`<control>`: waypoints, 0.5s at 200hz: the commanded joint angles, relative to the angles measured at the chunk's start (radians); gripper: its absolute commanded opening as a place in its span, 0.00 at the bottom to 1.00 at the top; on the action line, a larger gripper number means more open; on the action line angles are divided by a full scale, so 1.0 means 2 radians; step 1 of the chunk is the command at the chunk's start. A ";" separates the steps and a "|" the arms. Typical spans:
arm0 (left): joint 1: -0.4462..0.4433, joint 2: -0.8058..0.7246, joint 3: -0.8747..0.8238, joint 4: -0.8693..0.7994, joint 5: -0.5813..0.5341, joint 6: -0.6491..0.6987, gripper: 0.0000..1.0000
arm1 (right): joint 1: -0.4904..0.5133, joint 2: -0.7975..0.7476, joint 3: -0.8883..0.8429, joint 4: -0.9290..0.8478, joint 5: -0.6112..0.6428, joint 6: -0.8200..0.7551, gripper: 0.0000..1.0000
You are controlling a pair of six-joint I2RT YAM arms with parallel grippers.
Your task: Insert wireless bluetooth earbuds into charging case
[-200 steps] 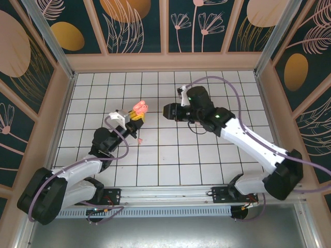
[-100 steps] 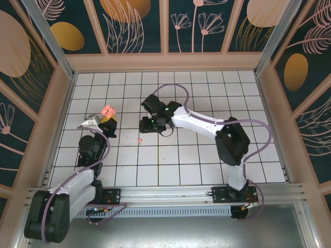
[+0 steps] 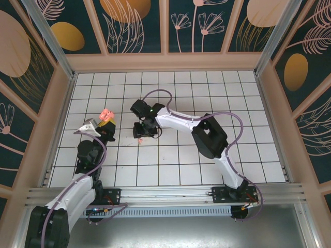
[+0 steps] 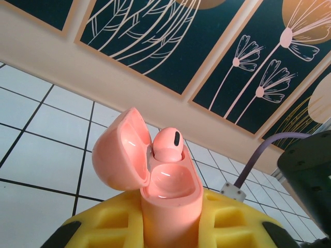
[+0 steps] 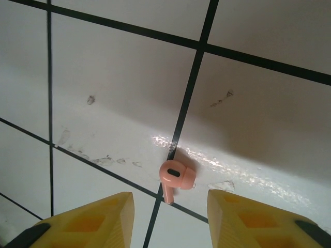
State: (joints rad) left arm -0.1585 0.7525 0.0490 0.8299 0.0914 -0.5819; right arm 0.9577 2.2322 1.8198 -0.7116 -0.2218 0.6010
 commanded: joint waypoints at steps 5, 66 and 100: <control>0.003 -0.010 -0.005 -0.002 -0.007 -0.009 0.17 | 0.005 0.020 0.020 -0.016 -0.008 -0.011 0.41; 0.003 -0.011 -0.003 -0.001 -0.008 -0.007 0.18 | 0.006 0.039 0.021 -0.002 -0.018 -0.014 0.41; 0.003 -0.010 -0.004 0.000 -0.008 -0.007 0.18 | 0.005 0.044 0.022 0.004 -0.022 -0.013 0.37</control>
State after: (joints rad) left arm -0.1585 0.7437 0.0483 0.8097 0.0875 -0.5819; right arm 0.9577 2.2944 1.8313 -0.7139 -0.2481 0.5827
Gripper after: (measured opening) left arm 0.180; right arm 0.386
